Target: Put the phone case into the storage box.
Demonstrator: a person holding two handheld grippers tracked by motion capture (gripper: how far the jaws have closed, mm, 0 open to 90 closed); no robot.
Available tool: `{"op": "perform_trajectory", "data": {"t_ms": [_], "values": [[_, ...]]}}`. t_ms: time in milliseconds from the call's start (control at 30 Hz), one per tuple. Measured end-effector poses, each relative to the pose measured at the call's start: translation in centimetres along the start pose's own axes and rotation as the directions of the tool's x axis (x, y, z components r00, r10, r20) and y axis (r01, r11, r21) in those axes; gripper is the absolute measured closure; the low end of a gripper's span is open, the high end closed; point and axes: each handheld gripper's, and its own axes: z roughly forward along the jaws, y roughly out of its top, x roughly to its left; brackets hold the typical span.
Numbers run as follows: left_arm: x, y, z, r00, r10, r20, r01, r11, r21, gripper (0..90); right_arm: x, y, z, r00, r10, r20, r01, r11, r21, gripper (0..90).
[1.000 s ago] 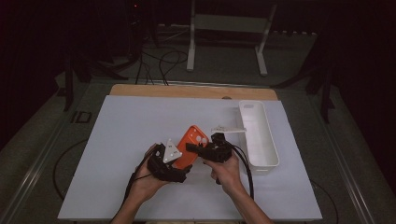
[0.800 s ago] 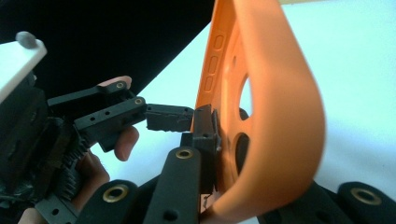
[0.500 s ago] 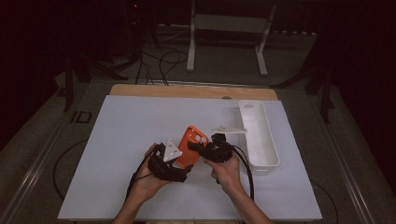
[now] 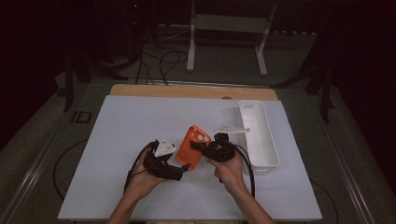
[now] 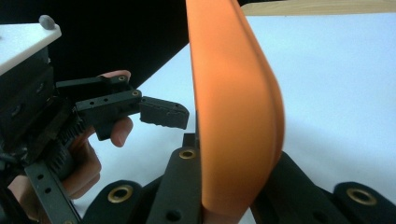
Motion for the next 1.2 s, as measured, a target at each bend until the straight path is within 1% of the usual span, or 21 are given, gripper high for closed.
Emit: {"op": "perform_trajectory", "data": {"t_ms": [100,167,267,433,667,933,1133,1167,1200], "values": [[0.4,-0.1,-0.1,0.9997,-0.011,0.023,0.011,0.9999,-0.002,12.6,-0.1,0.1,-0.3,1.0000,-0.004,0.001,0.004,1.000,0.002,85.7],[0.6,-0.1,-0.2,0.9994,-0.014,0.031,0.014,0.9999,-0.003,12.6,-0.2,0.1,-0.4,1.0000,-0.007,-0.002,0.007,1.000,0.001,85.8],[0.8,-0.1,-0.2,0.9985,-0.018,0.053,0.018,0.9998,-0.009,12.6,-0.2,0.2,-0.6,0.9998,-0.013,-0.012,0.013,1.000,0.002,85.7],[1.2,-0.2,-0.2,0.9949,-0.024,0.098,0.025,0.9996,-0.013,12.1,-0.1,0.2,-0.9,0.9992,-0.032,-0.024,0.032,0.999,0.007,85.7],[1.2,-0.2,-0.1,0.9920,-0.022,0.124,0.024,0.9995,-0.018,12.0,0.0,0.4,-1.5,0.9970,-0.055,-0.054,0.055,0.998,0.001,85.6],[1.1,-0.2,-0.1,0.9908,-0.019,0.134,0.023,0.9991,-0.034,14.8,0.4,0.5,-1.9,0.9896,-0.097,-0.106,0.097,0.995,-0.002,85.6],[1.0,-0.2,-0.1,0.9883,-0.010,0.152,0.017,0.9988,-0.046,17.5,0.8,0.4,-1.7,0.9791,-0.136,-0.151,0.139,0.990,0.006,85.6],[1.0,-0.2,-0.1,0.9883,-0.010,0.152,0.017,0.9988,-0.046,18.6,0.8,0.4,-1.7,0.9791,-0.136,-0.151,0.139,0.990,0.006,85.6],[1.0,-0.3,0.0,0.9867,-0.007,0.162,0.015,0.9987,-0.050,18.6,0.9,0.4,-1.7,0.9769,-0.143,-0.159,0.146,0.989,0.006,85.7]]}}
